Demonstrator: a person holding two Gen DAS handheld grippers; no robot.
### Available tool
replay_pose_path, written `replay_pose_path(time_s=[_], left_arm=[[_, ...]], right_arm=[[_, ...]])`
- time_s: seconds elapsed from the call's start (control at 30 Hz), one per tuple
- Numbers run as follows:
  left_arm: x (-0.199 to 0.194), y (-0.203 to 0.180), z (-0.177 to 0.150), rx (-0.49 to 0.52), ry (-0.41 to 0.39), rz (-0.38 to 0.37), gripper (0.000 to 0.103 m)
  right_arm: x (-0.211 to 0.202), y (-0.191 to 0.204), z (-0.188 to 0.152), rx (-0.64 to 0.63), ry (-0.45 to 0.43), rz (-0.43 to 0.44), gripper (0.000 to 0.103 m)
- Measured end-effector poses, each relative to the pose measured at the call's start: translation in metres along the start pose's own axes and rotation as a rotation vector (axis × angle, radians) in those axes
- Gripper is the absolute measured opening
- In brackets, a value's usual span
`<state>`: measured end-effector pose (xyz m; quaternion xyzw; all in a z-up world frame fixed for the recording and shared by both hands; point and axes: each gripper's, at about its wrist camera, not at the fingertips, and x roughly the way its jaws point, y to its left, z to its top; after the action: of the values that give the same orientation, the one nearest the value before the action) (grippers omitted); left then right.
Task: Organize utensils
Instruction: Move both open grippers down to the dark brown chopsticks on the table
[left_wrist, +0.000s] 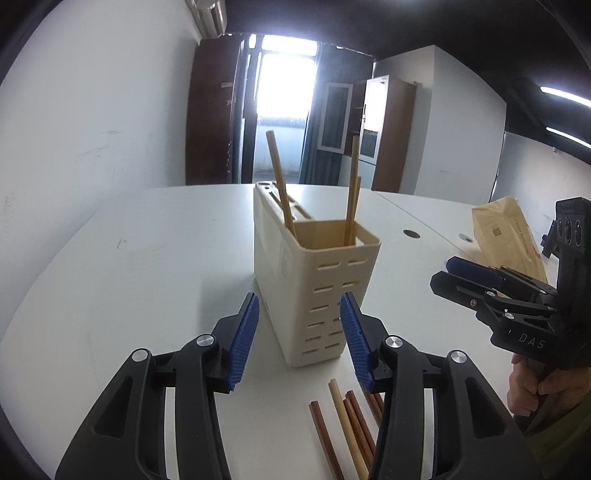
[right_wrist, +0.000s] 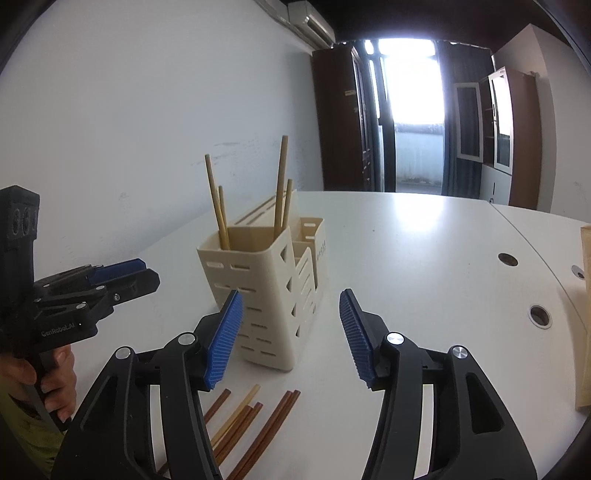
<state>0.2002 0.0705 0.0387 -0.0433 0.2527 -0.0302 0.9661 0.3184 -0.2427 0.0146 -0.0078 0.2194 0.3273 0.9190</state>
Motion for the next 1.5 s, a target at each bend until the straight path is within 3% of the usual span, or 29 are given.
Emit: replay_pose_path(time_s=[0.43,0.63,1.13,1.5], left_arm=[[0.012,0.0,-0.045,0.044,0.104,0.047,0.046],[0.016,-0.001,-0.056,0.044,0.146,0.034,0.046],[0.044,-0.005,-0.071,0.033,0.248,0.054,0.046],[0.047,-0.007,-0.075,0.035,0.274,0.06,0.046]], right_arm=[[0.026,-0.009,-0.04,0.023,0.128,-0.066,0.058],[0.045,-0.01,-0.053,0.017,0.203,-0.094,0.058],[0.085,-0.015,-0.08,0.033,0.374,-0.109,0.058],[0.102,-0.017,-0.087,0.042,0.422,-0.113,0.058]])
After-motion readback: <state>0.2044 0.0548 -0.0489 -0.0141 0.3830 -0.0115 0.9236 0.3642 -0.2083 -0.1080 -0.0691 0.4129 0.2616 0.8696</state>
